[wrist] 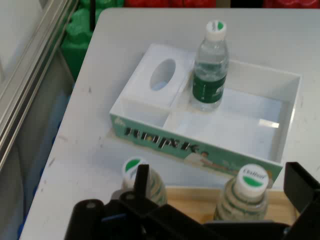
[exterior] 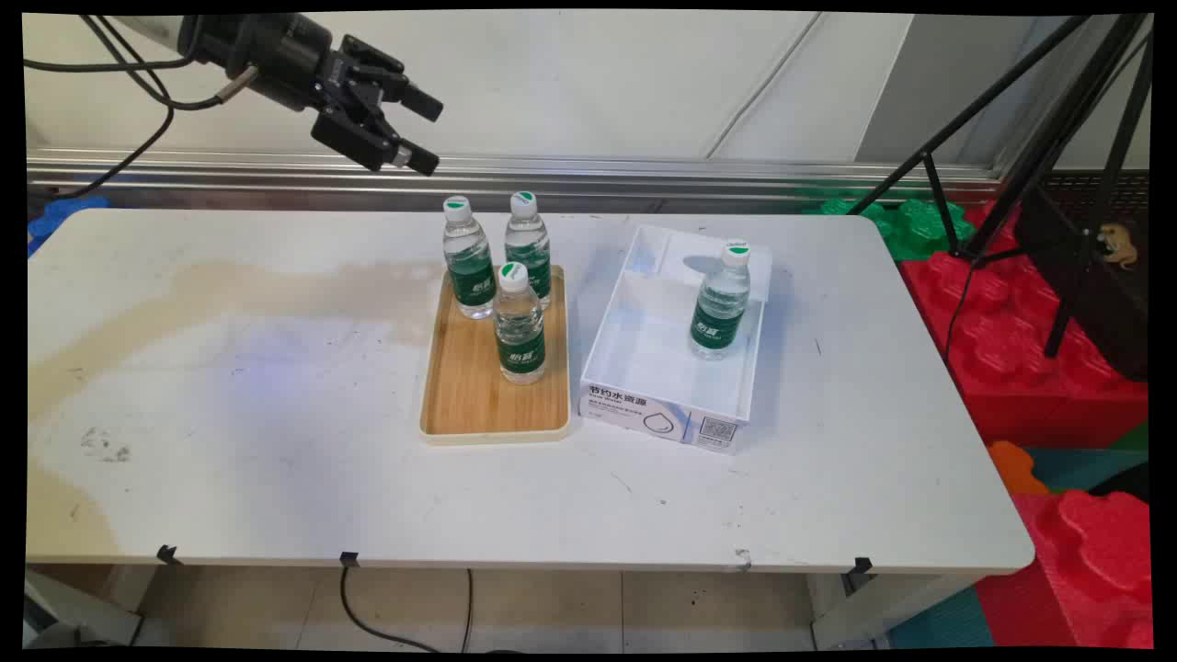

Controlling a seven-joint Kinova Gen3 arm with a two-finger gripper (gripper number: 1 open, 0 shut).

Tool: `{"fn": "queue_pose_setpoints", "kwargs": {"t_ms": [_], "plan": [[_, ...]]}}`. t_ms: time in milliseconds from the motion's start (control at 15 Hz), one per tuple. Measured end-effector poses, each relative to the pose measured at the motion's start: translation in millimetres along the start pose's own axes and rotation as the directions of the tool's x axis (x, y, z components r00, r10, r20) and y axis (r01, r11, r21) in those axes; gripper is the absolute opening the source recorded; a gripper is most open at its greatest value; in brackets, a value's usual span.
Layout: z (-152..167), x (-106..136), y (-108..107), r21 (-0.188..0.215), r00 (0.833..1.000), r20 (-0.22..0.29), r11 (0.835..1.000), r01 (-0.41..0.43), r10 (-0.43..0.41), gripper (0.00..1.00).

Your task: Pick up the green bottle from the white box

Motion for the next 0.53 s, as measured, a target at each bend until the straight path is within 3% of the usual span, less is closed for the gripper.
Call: {"fn": "queue_pose_setpoints", "kwargs": {"t_ms": [533], "plan": [[44, 35, 19, -0.04, 0.998, -0.011, 0.997, -0.065, 0.064, 1.0]]}}
